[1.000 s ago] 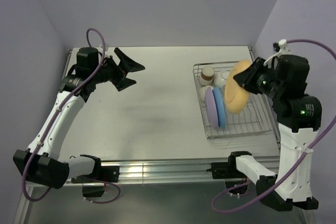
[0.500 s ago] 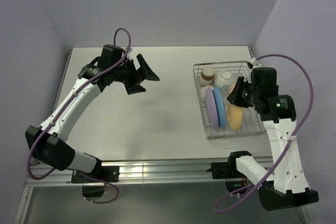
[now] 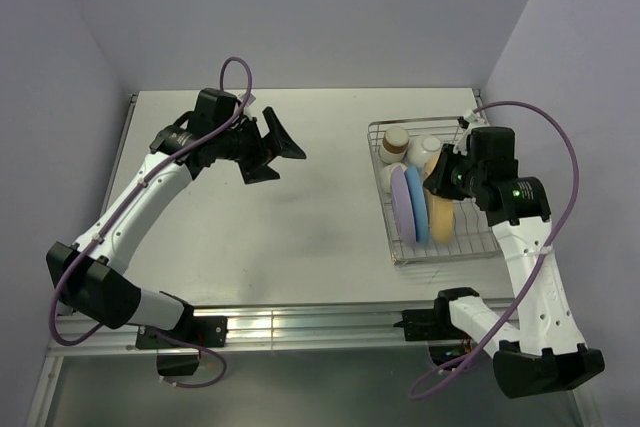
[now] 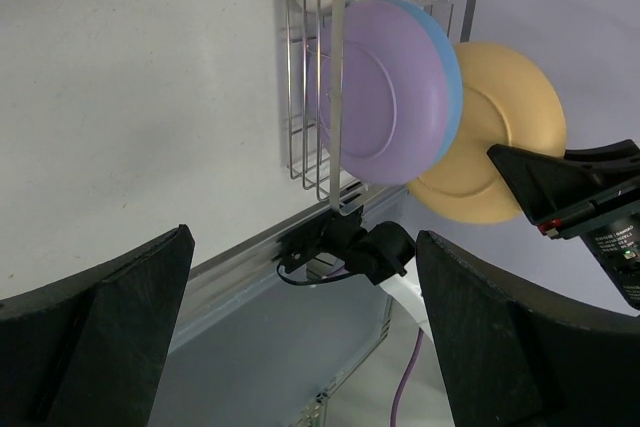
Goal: Load the mixed dishes into the dish rack
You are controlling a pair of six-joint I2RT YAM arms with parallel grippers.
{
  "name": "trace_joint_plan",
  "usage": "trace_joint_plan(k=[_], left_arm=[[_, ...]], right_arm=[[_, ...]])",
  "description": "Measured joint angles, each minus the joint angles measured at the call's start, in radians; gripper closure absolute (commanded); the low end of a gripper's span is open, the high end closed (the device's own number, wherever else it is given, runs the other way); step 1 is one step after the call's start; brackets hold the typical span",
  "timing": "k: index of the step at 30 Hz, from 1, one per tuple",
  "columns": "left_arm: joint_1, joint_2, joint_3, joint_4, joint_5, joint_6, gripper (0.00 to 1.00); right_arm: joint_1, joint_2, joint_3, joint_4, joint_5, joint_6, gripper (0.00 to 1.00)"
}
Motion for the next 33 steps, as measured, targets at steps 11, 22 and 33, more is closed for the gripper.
trace_joint_plan(k=[11,22,33], left_arm=[[0.0,0.0,-0.013,0.004,0.007,0.0,0.01],[0.0,0.013,-0.017,0.006,0.029,0.001,0.01],[0.0,0.014,-0.032,0.008,0.051,0.011,0.01]], right_arm=[[0.0,0.006,-0.052,0.031,0.001,-0.004,1.0],[0.0,0.034,-0.083,0.105,0.041,-0.004,1.0],[-0.003,0.068,-0.119,0.133,0.059,-0.002,0.91]])
